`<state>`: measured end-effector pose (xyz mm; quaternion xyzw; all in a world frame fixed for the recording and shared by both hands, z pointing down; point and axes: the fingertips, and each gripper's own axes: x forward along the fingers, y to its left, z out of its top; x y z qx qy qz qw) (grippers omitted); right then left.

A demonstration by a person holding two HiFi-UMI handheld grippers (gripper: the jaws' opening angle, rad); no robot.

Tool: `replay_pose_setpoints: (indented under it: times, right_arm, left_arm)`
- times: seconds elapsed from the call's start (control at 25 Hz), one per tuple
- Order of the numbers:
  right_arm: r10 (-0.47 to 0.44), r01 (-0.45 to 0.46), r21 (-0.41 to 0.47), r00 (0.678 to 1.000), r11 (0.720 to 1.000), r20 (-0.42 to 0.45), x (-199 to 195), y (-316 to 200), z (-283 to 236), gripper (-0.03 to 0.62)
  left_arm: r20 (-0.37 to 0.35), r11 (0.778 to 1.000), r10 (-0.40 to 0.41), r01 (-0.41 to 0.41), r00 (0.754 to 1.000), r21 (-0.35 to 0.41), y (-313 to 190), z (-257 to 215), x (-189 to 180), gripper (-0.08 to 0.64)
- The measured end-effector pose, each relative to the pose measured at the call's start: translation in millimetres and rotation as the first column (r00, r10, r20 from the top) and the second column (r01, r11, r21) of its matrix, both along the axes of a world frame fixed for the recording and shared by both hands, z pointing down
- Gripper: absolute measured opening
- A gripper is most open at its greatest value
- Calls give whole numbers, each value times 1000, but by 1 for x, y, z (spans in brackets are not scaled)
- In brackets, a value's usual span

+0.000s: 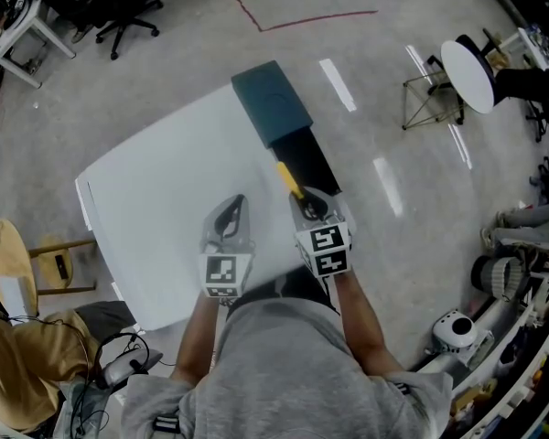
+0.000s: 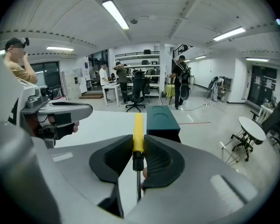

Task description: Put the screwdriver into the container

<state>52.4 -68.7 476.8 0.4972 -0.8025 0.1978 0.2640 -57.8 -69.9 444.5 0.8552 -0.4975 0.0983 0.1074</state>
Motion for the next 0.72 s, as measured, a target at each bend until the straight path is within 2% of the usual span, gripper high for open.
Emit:
replay_pose_setpoints:
  times: [0.2, 0.72]
  right_arm:
    - [4, -4, 6, 1000, 1000, 7, 18, -8, 5, 77]
    - [-40, 41, -62, 999, 997, 9, 42, -47, 37, 77]
  left_arm:
    - [8, 1000, -11, 11, 1000, -11, -4, 2, 13, 12]
    - [22, 994, -72, 73, 997, -75, -31, 32, 30, 12]
